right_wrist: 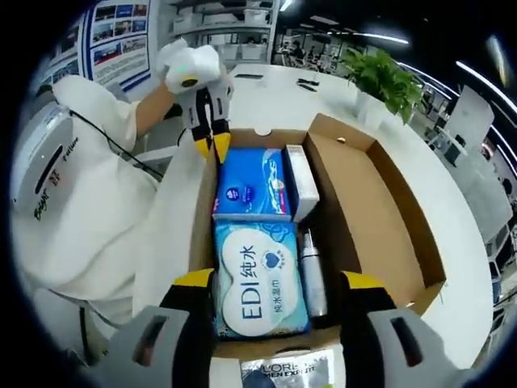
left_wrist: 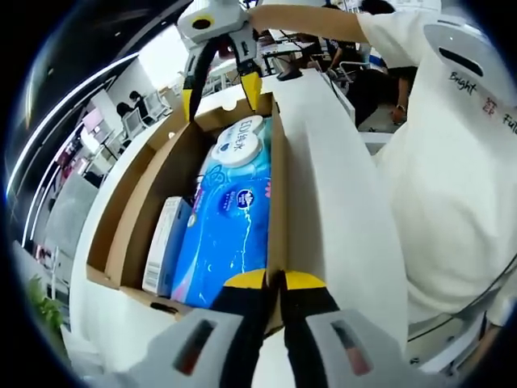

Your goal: Operate the shoe box by opening the lid, removing the specified soft item, and placing it in the target area until the item is outside and the box remains undamaged.

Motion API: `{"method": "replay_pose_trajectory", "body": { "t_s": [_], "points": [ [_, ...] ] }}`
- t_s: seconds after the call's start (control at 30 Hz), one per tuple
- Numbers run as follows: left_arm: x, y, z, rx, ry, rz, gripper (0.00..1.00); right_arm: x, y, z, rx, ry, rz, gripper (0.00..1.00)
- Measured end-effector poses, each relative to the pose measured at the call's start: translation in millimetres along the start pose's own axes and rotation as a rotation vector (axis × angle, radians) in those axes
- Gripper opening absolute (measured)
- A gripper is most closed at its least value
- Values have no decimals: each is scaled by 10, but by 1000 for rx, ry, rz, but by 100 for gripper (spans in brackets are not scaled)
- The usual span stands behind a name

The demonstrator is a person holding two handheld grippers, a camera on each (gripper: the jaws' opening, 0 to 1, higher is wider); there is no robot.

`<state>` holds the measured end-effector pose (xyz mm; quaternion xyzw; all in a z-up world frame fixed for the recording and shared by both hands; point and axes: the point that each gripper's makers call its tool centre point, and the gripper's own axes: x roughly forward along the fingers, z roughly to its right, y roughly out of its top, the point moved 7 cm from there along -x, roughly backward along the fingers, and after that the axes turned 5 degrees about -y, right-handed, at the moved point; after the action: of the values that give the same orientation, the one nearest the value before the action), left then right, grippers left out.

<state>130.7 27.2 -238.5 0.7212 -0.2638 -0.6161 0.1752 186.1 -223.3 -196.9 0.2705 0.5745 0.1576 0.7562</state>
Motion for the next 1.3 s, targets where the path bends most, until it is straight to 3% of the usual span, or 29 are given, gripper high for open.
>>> {"method": "replay_pose_trajectory", "body": {
  "t_s": [0.17,0.43,0.57,0.67,0.93,1.07,1.3],
  "points": [
    [-1,-5,4,4,2,2,5,23,40,28,18,24,12,64],
    [-1,-7,4,2,1,6,5,123,-5,7,-44,62,-77,64],
    [0,-8,3,2,3,7,5,204,9,4,-13,103,-61,70],
    [1,-8,1,2,4,9,5,238,6,-2,-34,117,-84,69],
    [1,-9,-2,2,5,10,5,380,-39,-34,18,201,-123,66],
    [1,-9,-7,-3,-1,6,5,385,-62,-46,19,212,-165,59],
    [1,-9,-5,-4,6,7,5,476,-105,-152,-1,254,-218,61]
  ]
}}
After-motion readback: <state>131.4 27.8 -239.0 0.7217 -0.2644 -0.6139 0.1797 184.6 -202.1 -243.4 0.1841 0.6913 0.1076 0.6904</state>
